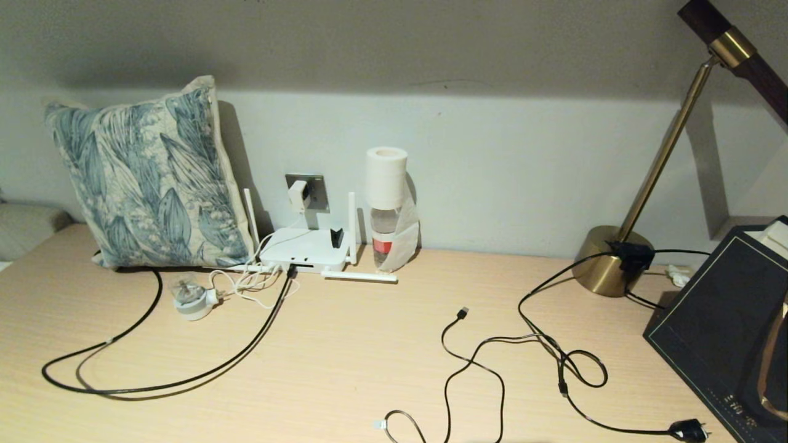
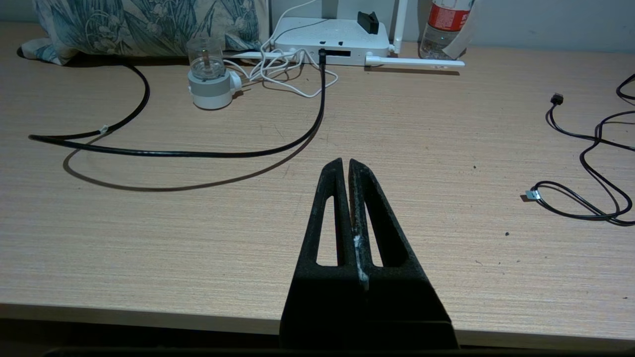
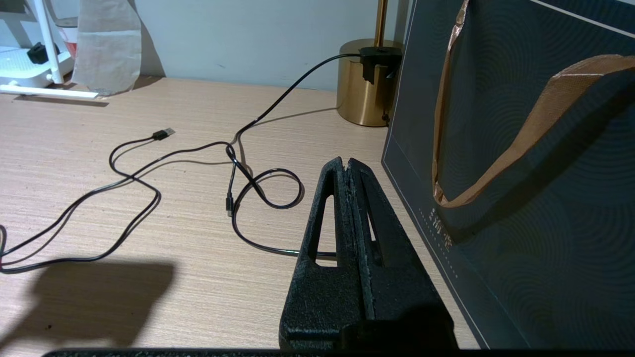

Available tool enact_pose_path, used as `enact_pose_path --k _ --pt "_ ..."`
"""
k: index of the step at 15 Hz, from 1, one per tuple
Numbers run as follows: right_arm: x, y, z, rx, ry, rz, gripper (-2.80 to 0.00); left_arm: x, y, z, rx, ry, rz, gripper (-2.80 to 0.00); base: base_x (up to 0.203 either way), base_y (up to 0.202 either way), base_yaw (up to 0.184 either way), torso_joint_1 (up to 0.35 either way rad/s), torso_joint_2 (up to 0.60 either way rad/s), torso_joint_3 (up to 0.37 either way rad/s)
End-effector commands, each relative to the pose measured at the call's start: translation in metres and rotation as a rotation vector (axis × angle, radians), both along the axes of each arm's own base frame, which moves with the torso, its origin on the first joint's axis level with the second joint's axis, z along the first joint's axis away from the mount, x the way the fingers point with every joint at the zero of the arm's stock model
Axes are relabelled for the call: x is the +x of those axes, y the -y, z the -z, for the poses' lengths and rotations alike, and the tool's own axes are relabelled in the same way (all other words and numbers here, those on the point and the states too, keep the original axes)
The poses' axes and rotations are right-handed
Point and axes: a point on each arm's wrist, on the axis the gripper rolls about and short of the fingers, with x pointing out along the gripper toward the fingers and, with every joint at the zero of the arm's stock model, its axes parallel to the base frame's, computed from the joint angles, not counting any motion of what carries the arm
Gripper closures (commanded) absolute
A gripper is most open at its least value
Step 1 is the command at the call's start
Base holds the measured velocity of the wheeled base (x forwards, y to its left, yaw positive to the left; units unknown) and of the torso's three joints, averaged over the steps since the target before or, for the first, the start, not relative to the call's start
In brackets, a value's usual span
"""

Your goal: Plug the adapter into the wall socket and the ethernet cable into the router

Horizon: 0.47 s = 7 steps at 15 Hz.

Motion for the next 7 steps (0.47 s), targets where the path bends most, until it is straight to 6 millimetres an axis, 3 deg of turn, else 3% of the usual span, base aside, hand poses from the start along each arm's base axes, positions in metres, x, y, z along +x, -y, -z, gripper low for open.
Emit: enact_pose_path --k 1,7 --pt "0.003 0.0 0.0097 0.007 -0.036 0.0 0.0 0.0013 0.0 0.0037 -0.001 -0.016 0.001 0.0 0.0 0.0 0.0 0.0 0.0 0.0" --pt "0.003 0.0 0.0097 0.006 -0.036 0.0 0.0 0.0013 0.0 0.0037 -0.001 -0.016 0.0 0.0 0.0 0.0 0.0 0.0 0.0 0.0"
